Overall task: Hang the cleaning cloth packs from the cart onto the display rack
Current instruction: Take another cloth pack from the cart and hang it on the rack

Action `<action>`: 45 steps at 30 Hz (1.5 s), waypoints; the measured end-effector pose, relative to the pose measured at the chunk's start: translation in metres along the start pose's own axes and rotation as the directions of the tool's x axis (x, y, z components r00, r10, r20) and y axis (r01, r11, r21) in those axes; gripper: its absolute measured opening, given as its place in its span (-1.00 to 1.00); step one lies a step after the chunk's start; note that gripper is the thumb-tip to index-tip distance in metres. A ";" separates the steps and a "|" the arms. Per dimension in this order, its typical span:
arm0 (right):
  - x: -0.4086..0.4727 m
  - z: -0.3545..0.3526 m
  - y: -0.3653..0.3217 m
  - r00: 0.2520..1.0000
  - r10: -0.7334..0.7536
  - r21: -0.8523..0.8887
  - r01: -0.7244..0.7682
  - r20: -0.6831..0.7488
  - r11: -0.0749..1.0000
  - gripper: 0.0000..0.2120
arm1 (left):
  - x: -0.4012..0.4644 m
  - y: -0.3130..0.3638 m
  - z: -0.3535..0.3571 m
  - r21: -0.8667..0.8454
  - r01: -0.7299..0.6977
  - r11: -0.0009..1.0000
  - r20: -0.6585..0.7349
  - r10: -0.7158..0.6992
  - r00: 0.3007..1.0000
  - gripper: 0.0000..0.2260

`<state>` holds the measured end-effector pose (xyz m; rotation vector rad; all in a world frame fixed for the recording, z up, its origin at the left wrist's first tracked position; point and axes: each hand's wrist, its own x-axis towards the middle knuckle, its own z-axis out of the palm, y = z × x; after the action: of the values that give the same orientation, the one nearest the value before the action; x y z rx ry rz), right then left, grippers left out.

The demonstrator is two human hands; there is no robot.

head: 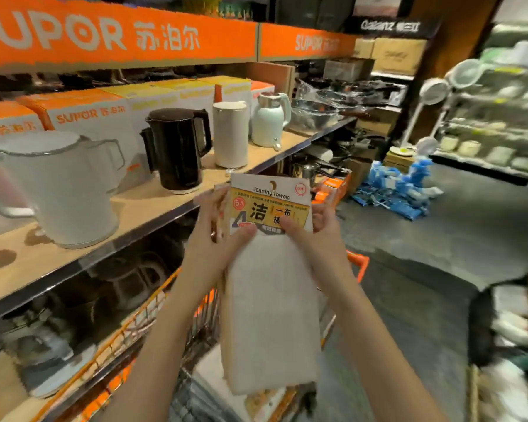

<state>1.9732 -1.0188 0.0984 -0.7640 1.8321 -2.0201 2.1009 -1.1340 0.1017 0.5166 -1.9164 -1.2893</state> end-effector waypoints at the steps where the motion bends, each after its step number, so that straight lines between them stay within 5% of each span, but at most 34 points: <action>1: -0.007 -0.014 0.001 0.999 0.007 -0.016 -0.007 -0.044 1.000 -0.63 | -0.002 0.000 0.012 -0.020 -0.004 1.000 0.039 0.005 0.999 -0.46; 11: -0.099 -0.157 -0.006 0.930 0.039 -0.012 -0.047 -0.367 0.999 -0.62 | -0.047 0.021 0.148 -0.191 0.012 0.982 0.410 0.069 0.910 -0.47; 17: -0.185 -0.258 -0.016 0.803 -0.009 -0.017 -0.002 -0.596 1.000 -0.67 | -0.117 0.064 0.251 -0.274 0.034 0.961 0.594 0.141 0.792 -0.49; 24: -0.315 -0.370 -0.035 0.563 -0.011 -0.013 0.001 -0.826 1.000 -0.73 | -0.231 0.130 0.354 -0.366 0.129 0.922 0.789 0.233 0.568 -0.50; 30: -0.432 -0.432 -0.051 0.358 -0.013 -0.017 -0.010 -0.934 1.000 -0.60 | -0.337 0.176 0.417 -0.400 0.183 0.898 0.870 0.310 0.384 -0.49; 45: -0.613 -0.482 -0.067 -0.245 -0.012 -0.025 0.047 -0.970 0.999 -0.84 | -0.513 0.249 0.500 -0.400 0.290 0.870 0.876 0.455 -0.157 -0.41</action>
<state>2.2021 -0.2727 0.0345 1.6765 2.2171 -2.8984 2.0597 -0.3796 0.0389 -1.5347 -2.3726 -2.3267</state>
